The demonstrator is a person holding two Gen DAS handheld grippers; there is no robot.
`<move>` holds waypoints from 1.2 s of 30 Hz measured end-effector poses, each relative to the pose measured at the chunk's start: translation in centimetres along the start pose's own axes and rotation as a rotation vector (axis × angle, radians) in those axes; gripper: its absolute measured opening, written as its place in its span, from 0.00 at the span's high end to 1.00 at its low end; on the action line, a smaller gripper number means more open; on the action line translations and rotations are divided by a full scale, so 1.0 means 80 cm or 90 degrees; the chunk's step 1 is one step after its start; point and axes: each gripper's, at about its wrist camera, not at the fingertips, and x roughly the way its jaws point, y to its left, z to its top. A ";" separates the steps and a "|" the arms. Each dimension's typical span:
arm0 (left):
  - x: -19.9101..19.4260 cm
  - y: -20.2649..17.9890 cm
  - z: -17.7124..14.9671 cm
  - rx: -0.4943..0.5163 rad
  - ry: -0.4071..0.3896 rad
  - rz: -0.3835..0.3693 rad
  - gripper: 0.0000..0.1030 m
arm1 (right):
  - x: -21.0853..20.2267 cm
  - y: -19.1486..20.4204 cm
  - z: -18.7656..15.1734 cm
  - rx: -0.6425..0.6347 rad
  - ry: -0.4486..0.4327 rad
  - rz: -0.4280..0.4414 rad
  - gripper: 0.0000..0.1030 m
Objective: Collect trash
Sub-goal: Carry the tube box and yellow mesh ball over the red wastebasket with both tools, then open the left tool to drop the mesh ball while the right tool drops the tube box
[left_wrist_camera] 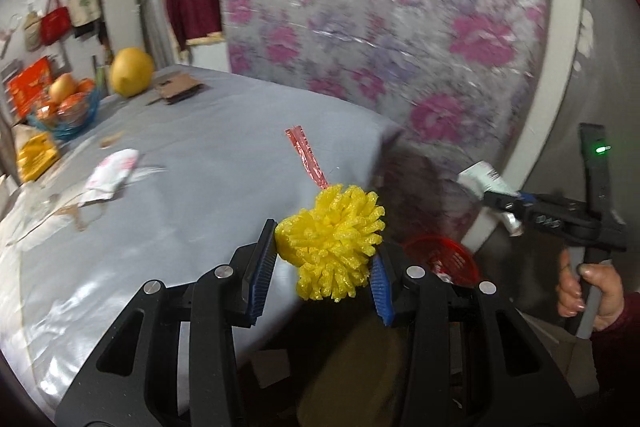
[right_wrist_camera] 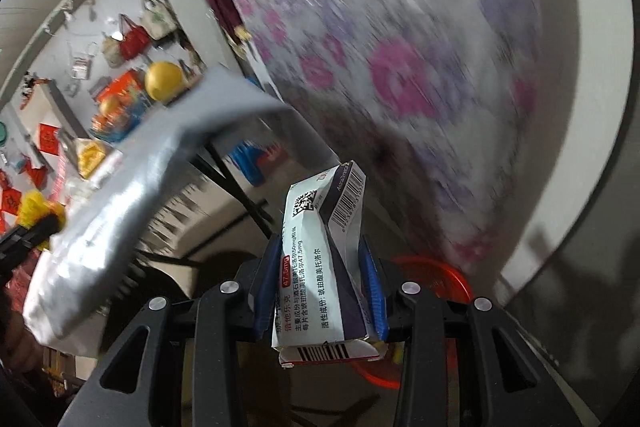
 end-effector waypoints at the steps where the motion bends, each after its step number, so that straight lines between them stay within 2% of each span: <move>1: 0.004 -0.004 0.000 0.004 0.005 -0.005 0.58 | 0.009 -0.009 -0.006 0.006 0.012 -0.008 0.62; 4: 0.025 -0.024 0.003 0.021 0.028 -0.023 0.58 | 0.046 -0.038 -0.028 0.032 0.061 -0.026 0.62; 7: 0.043 -0.039 0.007 0.031 0.045 -0.043 0.58 | 0.079 -0.060 -0.048 0.045 0.103 -0.050 0.41; 8: 0.050 -0.045 0.009 0.036 0.049 -0.051 0.58 | 0.084 -0.070 -0.053 0.062 0.102 -0.064 0.40; 10: 0.059 -0.056 0.011 0.046 0.057 -0.058 0.58 | 0.084 -0.082 -0.052 0.085 0.100 -0.048 0.40; 12: 0.072 -0.070 0.014 0.057 0.067 -0.073 0.58 | 0.072 -0.091 -0.044 0.095 0.077 -0.051 0.40; 14: 0.085 -0.084 0.015 0.067 0.079 -0.092 0.58 | 0.055 -0.099 -0.036 0.103 0.042 -0.064 0.33; 16: 0.099 -0.102 0.016 0.083 0.091 -0.109 0.58 | 0.039 -0.109 -0.031 0.120 0.017 -0.064 0.31; 25: 0.165 -0.192 0.016 0.167 0.143 -0.177 0.58 | 0.000 -0.145 -0.017 0.165 -0.046 -0.068 0.31; 27: 0.176 -0.208 0.013 0.188 0.151 -0.176 0.51 | -0.006 -0.147 -0.015 0.170 -0.051 -0.066 0.31; 29: 0.182 -0.216 0.010 0.197 0.152 -0.155 0.28 | -0.008 -0.147 -0.014 0.172 -0.056 -0.059 0.31; 31: 0.177 -0.215 0.006 0.200 0.142 -0.150 0.20 | -0.012 -0.145 -0.013 0.171 -0.058 -0.053 0.31; 36: 0.158 -0.193 0.011 0.186 0.118 -0.118 0.15 | -0.017 -0.132 -0.008 0.159 -0.062 -0.037 0.31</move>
